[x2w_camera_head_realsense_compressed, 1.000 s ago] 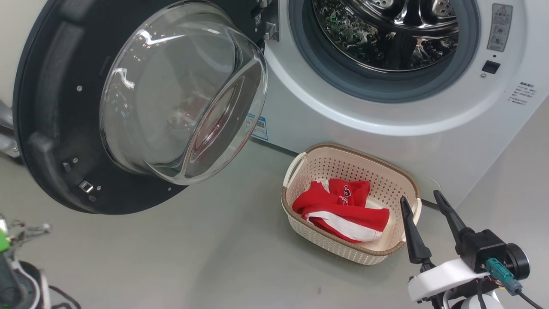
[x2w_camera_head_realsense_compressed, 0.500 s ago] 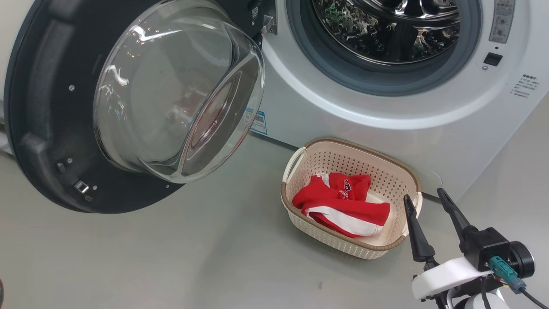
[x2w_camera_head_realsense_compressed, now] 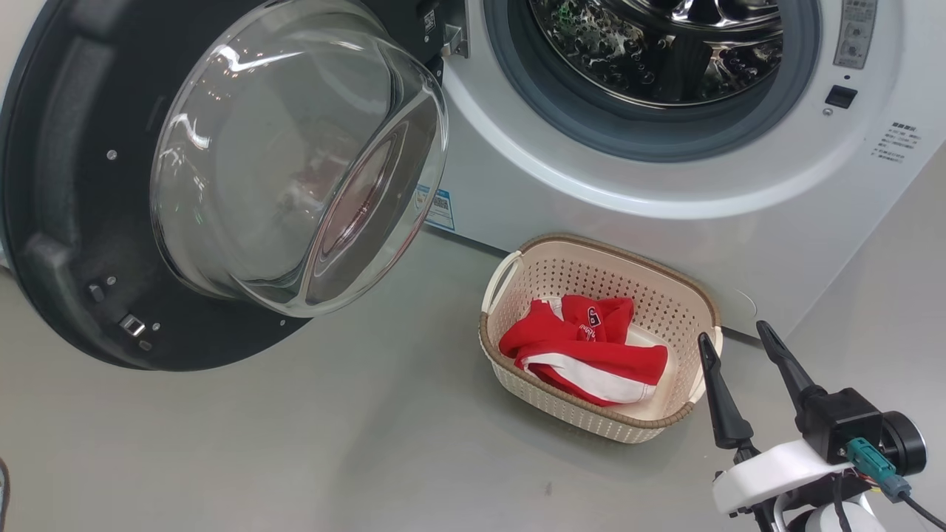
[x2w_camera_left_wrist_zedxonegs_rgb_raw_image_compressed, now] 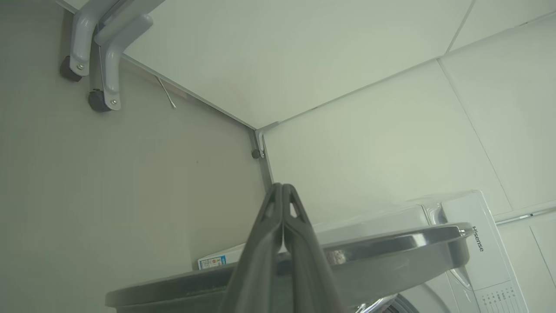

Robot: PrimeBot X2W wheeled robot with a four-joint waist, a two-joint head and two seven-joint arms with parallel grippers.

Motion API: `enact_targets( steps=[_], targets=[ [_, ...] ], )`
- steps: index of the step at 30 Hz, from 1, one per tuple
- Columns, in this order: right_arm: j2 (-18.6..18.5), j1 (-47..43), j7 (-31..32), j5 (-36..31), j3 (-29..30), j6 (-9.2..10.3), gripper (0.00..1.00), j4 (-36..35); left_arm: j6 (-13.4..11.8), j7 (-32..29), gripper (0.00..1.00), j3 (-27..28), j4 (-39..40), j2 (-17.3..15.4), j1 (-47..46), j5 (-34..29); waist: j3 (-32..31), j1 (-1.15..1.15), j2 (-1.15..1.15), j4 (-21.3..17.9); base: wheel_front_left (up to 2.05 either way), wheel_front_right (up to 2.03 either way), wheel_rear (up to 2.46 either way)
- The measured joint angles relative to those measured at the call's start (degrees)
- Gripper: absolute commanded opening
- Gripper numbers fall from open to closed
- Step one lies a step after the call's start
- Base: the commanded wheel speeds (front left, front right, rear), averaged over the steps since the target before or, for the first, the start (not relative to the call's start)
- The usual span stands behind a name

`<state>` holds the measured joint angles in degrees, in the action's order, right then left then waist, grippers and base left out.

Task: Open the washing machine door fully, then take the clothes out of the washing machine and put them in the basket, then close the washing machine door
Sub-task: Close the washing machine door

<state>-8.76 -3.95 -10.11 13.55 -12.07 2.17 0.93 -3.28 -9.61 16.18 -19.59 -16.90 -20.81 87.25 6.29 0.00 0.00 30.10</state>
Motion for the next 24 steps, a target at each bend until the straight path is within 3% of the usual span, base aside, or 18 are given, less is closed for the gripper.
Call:
enact_targets(
  steps=[13, 24],
  targets=[
    [-0.15, -0.01, 0.74, 0.01, 0.01, 0.0, 1.0, -0.85, 1.14, -8.05, 0.0, -3.74, -5.64, -1.64, -2.33, 0.86, 0.75, 0.0, 0.0, -0.63, 0.0, 0.0, 0.0],
    [-0.48, -0.01, 1.24, 0.01, 0.13, 0.0, 1.0, -1.33, 3.9, -13.46, 0.0, -5.16, -8.14, -2.32, -3.31, 2.44, 1.0, 0.0, 0.0, -0.44, 0.0, 0.0, 0.0]
  ],
)
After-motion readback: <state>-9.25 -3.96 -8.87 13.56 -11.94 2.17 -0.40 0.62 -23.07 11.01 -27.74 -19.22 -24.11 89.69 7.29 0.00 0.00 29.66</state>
